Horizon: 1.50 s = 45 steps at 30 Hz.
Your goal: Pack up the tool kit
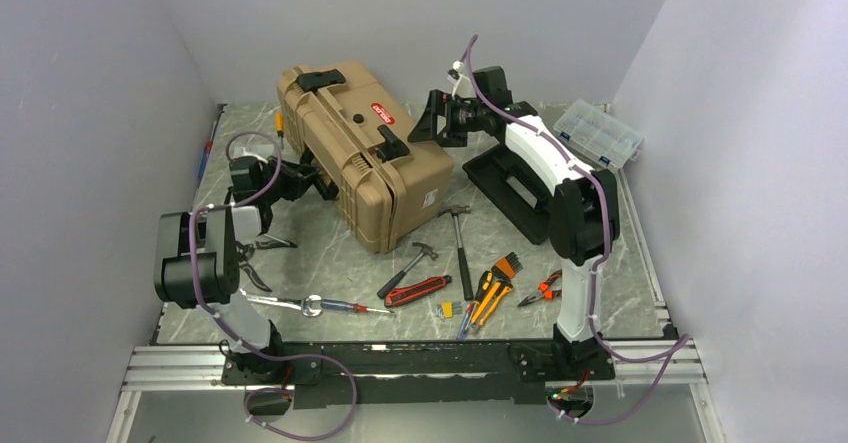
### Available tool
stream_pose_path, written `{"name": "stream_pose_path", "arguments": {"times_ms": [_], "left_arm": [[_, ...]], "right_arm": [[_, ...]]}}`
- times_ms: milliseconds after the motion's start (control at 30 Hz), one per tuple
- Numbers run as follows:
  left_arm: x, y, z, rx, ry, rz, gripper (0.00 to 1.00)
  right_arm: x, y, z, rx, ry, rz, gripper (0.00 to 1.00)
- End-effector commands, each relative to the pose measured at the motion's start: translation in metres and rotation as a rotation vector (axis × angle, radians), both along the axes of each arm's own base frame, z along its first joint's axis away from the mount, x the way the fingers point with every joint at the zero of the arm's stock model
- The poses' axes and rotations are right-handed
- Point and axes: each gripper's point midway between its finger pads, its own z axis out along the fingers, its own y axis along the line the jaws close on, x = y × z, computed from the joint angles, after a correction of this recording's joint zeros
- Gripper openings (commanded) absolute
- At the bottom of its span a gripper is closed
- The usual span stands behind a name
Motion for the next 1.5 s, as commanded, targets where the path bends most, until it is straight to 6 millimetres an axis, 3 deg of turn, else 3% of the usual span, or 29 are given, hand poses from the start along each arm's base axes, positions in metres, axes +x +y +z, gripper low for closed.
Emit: {"name": "stream_pose_path", "arguments": {"times_ms": [0, 333, 467, 633, 833, 1133, 1200, 1467], "left_arm": [[0.012, -0.012, 0.036, 0.112, -0.164, -0.070, 0.00], [0.010, -0.021, 0.124, 0.291, -0.330, -0.095, 0.00], [0.008, -0.029, 0.161, 0.328, -0.390, -0.106, 0.00], [0.009, -0.032, 0.189, 0.345, -0.429, -0.111, 0.00], [0.016, -0.038, 0.198, 0.327, -0.450, -0.133, 0.00], [0.026, -0.043, 0.178, 0.292, -0.411, -0.164, 0.00], [0.026, -0.057, 0.190, 0.278, -0.433, -0.192, 0.00], [0.033, -0.074, 0.245, 0.299, -0.522, -0.214, 0.00]], "right_arm": [[0.003, -0.001, -0.010, -0.020, 0.007, -0.006, 0.91], [0.012, -0.021, -0.044, -0.062, 0.091, -0.094, 0.86], [0.012, -0.027, -0.047, -0.061, 0.099, -0.099, 0.85], [0.013, -0.034, -0.047, -0.057, 0.103, -0.109, 0.85], [0.014, -0.036, -0.047, -0.047, 0.109, -0.104, 0.85], [0.013, -0.038, -0.054, -0.070, 0.116, -0.099, 0.85], [0.014, -0.040, -0.058, -0.086, 0.126, -0.108, 0.85], [0.016, -0.048, -0.083, -0.109, 0.175, -0.140, 0.85]]}}
